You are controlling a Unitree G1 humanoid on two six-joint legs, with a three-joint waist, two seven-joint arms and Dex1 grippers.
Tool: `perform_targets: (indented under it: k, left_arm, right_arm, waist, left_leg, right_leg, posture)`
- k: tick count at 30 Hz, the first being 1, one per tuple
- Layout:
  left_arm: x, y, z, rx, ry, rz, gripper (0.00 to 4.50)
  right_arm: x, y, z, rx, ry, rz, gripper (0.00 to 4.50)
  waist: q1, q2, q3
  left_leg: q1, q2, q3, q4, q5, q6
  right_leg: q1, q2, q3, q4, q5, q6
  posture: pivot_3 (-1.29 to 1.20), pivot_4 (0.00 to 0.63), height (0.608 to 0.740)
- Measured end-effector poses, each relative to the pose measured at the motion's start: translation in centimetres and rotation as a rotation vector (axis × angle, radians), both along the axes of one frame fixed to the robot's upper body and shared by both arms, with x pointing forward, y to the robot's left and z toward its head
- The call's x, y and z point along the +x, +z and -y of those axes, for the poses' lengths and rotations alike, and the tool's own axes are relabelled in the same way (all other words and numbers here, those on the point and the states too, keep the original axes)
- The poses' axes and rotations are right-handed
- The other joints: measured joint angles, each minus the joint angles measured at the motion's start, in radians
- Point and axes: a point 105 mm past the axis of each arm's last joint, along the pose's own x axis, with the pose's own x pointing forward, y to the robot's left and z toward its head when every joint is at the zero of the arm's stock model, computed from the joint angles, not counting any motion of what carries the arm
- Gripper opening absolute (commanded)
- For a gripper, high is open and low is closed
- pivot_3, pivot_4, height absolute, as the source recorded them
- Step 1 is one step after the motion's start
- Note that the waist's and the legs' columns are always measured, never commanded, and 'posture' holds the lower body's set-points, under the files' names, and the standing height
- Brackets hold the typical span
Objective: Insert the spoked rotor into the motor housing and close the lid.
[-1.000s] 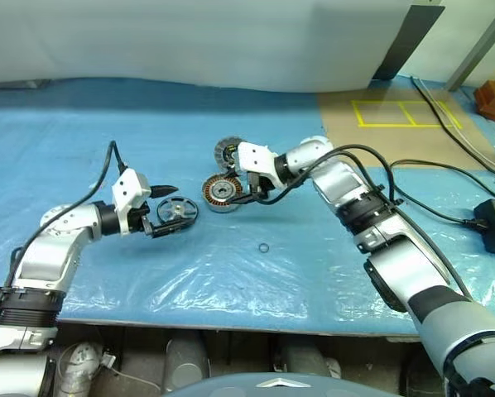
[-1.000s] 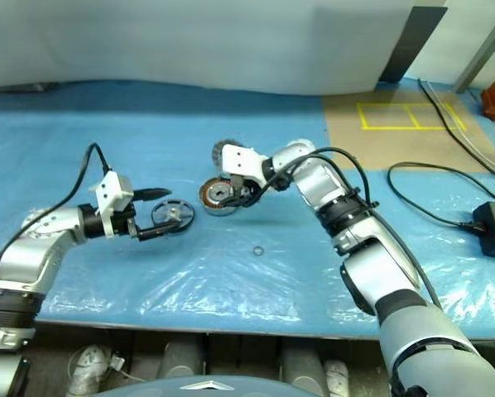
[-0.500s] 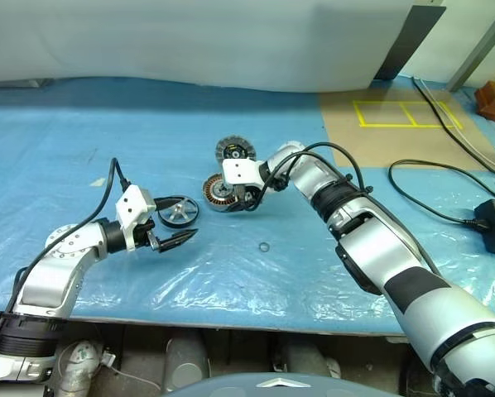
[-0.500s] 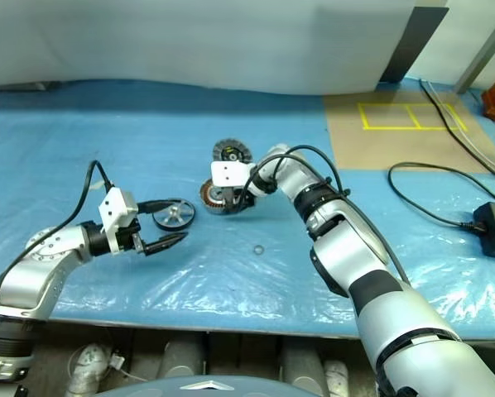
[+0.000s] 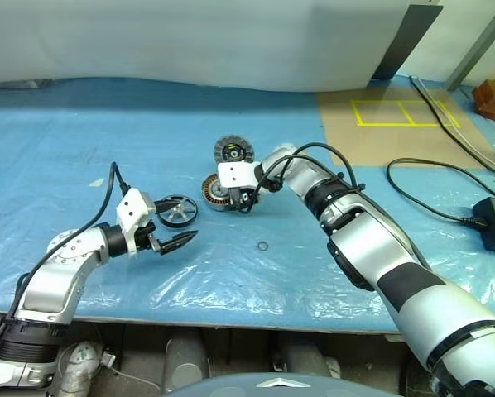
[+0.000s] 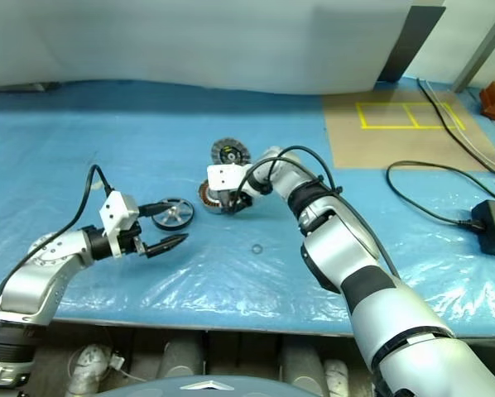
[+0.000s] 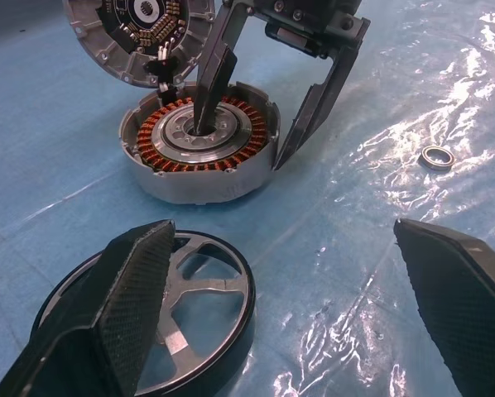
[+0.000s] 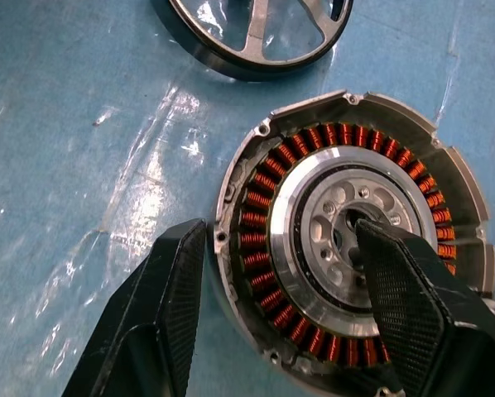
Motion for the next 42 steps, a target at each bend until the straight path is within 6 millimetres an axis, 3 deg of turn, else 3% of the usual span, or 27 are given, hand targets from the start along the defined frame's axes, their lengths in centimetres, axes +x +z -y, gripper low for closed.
perform_targets:
  k: [5, 6, 9, 21, 26, 33, 35, 42]
  left_arm:
    - [0.0, -0.3, 0.5, -0.009, -0.005, -0.005, 4.48]
    - [0.0, -0.3, 0.6, -0.011, -0.006, -0.006, 4.5]
    - [0.0, -0.4, 0.8, -0.021, 0.0, -0.006, 4.5]
    - [0.1, -0.5, 0.8, -0.023, 0.009, -0.003, 4.5]
    - [0.6, 0.7, -0.1, -0.03, 0.044, 0.037, 4.5]
    - [0.9, 1.7, -1.0, -0.02, 0.059, 0.053, 4.5]
    - [0.8, 1.5, -1.1, -0.018, 0.058, 0.039, 4.5]
    - [0.2, 0.7, -0.1, -0.022, 0.029, -0.007, 4.5]
  right_arm:
    - [0.0, -0.1, -0.4, -0.023, 0.001, 0.015, 3.0]
    - [0.0, -0.1, -0.5, -0.027, 0.004, 0.017, 2.61]
    - [0.1, 0.2, -0.6, -0.043, 0.015, 0.029, 2.09]
    - [-0.6, 0.9, -0.7, -0.106, 0.095, 0.015, 2.09]
    - [-2.8, 0.9, 0.2, -0.148, 0.237, -0.046, 2.09]
    - [-8.1, -0.4, 2.0, -0.164, 0.334, -0.089, 2.09]
    - [-9.4, -0.6, 1.8, -0.156, 0.322, -0.111, 2.09]
    - [-11.1, -0.9, 0.5, -0.158, 0.275, -0.16, 2.09]
  waist:
    - [-0.007, 0.0, 0.0]
    - [-0.009, 0.0, 0.0]
    - [-0.015, 0.0, 0.0]
    - [-0.017, 0.0, 0.0]
    - [-0.014, 0.0, 0.0]
    - [-0.01, -0.002, -0.001]
    - [-0.016, -0.002, -0.001]
    - [-0.02, -0.002, -0.001]
  left_leg:
    - [0.0, 0.0, 0.0, 0.0, 0.0, 0.0]
    - [0.0, 0.0, 0.0, 0.0, 0.0, 0.0]
    - [0.001, 0.0, 0.0, 0.0, 0.0, 0.0]
    - [-0.002, 0.001, 0.0, -0.001, 0.0, 0.0]
    - [-0.003, 0.002, 0.0, 0.0, 0.001, 0.001]
    - [-0.001, 0.001, 0.0, -0.001, 0.0, 0.0]
    - [0.003, 0.001, 0.0, -0.001, 0.0, 0.0]
    - [0.008, 0.001, 0.001, -0.003, 0.0, 0.0]
  right_leg:
    - [0.0, 0.0, 0.0, 0.0, 0.0, 0.0]
    - [0.0, 0.0, 0.0, 0.0, 0.0, 0.0]
    - [0.0, 0.0, 0.0, 0.001, 0.0, 0.0]
    - [-0.002, 0.0, 0.0, 0.0, 0.0, -0.001]
    - [-0.002, 0.002, -0.001, 0.0, 0.002, 0.003]
    - [-0.001, 0.002, 0.0, -0.001, 0.002, 0.004]
    - [0.0, 0.002, 0.001, 0.0, 0.002, 0.004]
    - [0.006, 0.002, 0.002, -0.002, 0.0, 0.0]
  posture:
    - [0.0, 0.15, 0.74]
    - [0.0, 0.15, 0.74]
    - [0.0, 0.15, 0.74]
    - [0.0, 0.15, 0.74]
    - [0.0, 0.15, 0.74]
    - [0.0, 0.15, 0.74]
    - [0.0, 0.15, 0.74]
    - [0.0, 0.15, 0.74]
